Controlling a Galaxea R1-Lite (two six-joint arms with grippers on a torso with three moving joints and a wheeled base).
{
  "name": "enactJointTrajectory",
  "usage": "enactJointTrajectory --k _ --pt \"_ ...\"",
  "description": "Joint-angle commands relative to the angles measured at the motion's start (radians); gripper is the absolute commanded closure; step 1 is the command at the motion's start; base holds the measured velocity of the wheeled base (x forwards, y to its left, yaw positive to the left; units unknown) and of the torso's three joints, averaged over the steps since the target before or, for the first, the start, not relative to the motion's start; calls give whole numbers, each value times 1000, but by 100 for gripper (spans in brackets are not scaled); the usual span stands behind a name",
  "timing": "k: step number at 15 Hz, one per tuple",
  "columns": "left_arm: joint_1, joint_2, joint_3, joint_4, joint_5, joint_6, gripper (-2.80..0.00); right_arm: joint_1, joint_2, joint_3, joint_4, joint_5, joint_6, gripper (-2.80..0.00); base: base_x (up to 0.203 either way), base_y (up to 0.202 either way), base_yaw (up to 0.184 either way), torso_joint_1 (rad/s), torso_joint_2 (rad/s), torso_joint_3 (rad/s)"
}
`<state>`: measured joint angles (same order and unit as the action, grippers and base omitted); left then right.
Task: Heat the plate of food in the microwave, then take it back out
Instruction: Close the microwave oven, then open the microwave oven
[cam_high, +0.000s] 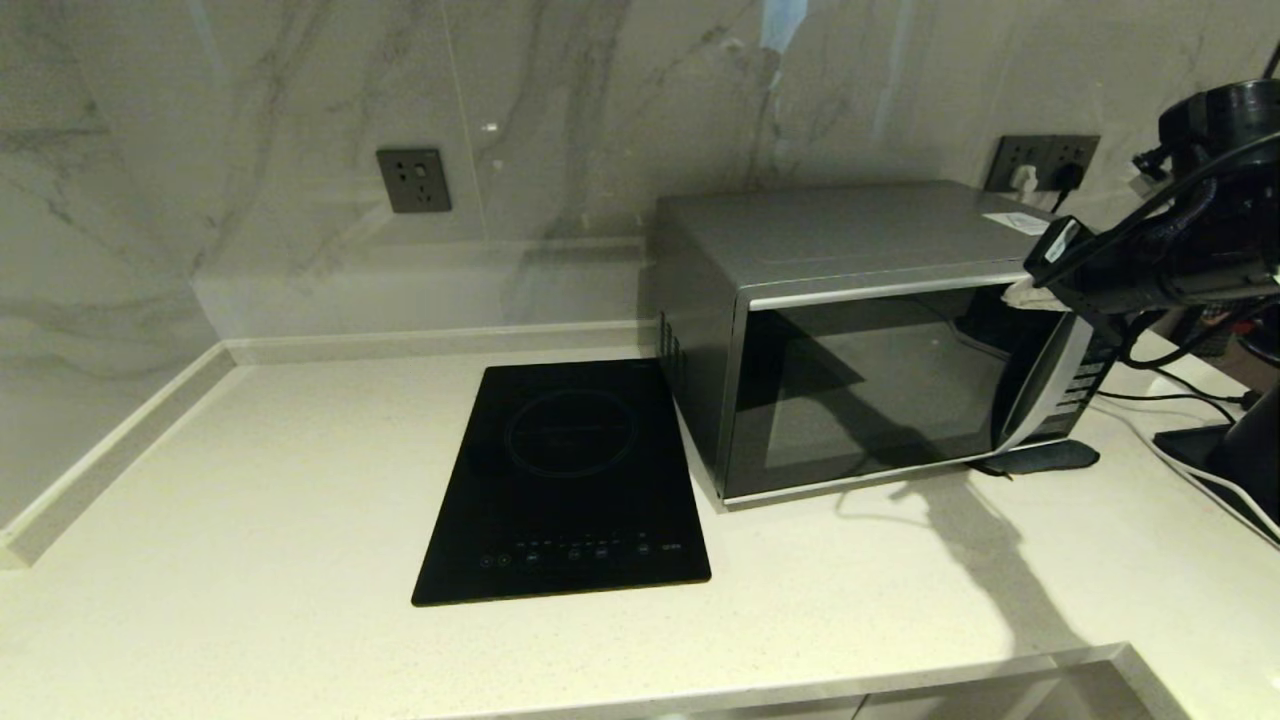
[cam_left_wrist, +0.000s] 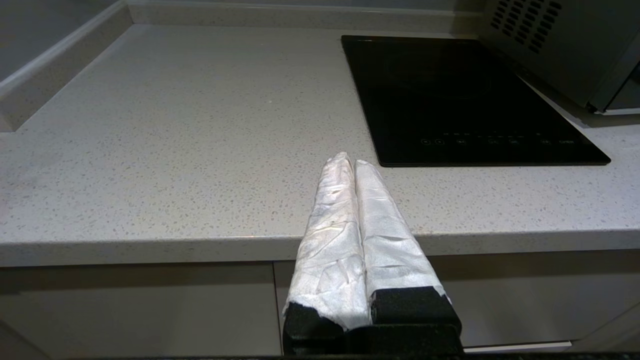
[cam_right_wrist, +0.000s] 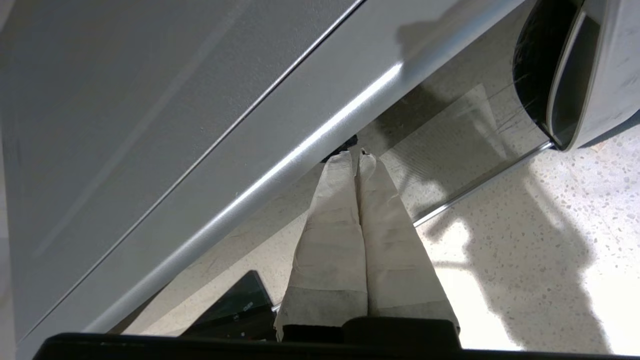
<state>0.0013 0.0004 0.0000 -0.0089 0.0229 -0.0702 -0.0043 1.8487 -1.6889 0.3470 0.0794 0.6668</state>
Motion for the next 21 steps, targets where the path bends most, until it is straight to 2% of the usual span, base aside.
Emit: enactJointTrajectory --k 1,4,6,11,14,17,18,21 --pt "0 1 0 0 0 0 0 2 -9 13 8 8 4 0 0 0 0 0 0 0" --pt "0 1 0 0 0 0 0 43 -91 82 26 90 1 0 0 0 0 0 0 0" --pt "0 1 0 0 0 0 0 109 -144 130 57 127 1 0 0 0 0 0 0 0" --pt "0 1 0 0 0 0 0 274 -177 206 63 126 -5 0 0 0 0 0 0 0" --pt "0 1 0 0 0 0 0 333 -160 203 63 119 -9 0 0 0 0 0 0 0" --pt "0 1 0 0 0 0 0 412 -113 184 56 47 -37 0 0 0 0 0 0 0" --pt "0 1 0 0 0 0 0 446 -90 173 55 -5 -49 0 0 0 0 0 0 0" --pt "0 1 0 0 0 0 0 512 -21 72 54 -88 -72 0 0 0 0 0 0 0"
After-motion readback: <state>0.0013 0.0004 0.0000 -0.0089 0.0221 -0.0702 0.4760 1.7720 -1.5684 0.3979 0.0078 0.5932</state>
